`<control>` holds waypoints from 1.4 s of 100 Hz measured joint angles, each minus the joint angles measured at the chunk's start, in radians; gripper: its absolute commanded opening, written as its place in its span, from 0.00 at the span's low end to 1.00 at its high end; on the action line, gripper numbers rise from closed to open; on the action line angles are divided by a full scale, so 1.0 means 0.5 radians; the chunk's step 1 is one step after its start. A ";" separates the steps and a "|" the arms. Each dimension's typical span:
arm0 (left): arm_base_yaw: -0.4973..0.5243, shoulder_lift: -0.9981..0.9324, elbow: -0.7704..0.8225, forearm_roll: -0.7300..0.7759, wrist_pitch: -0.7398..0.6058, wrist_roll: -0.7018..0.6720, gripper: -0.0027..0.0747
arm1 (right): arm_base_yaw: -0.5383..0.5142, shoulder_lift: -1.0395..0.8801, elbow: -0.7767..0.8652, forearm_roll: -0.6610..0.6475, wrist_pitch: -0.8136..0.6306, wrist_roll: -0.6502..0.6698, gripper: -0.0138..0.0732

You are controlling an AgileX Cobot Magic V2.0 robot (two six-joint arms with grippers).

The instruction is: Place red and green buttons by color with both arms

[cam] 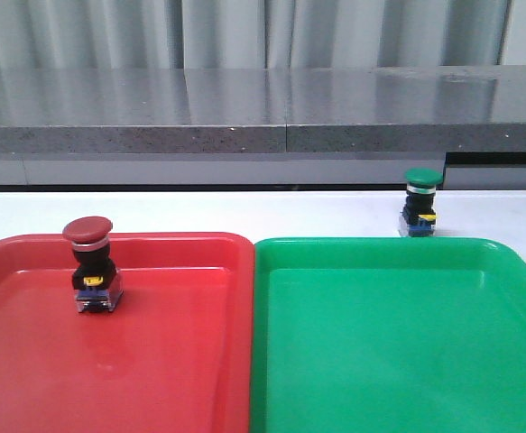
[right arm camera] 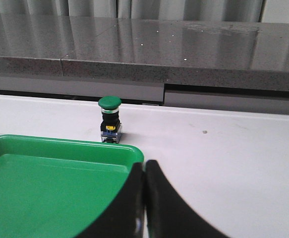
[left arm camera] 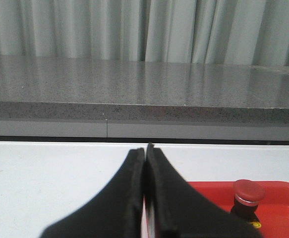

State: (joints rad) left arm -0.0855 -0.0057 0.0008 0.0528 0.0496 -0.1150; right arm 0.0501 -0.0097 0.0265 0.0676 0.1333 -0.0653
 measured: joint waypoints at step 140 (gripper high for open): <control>0.001 0.000 0.000 0.000 -0.002 0.000 0.01 | 0.000 0.370 -1.062 0.013 0.948 0.000 0.08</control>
State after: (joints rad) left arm -0.0849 -0.0057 0.0008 0.0528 0.0487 -0.1150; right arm 0.0501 0.1752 -0.5047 0.0740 0.6073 -0.0653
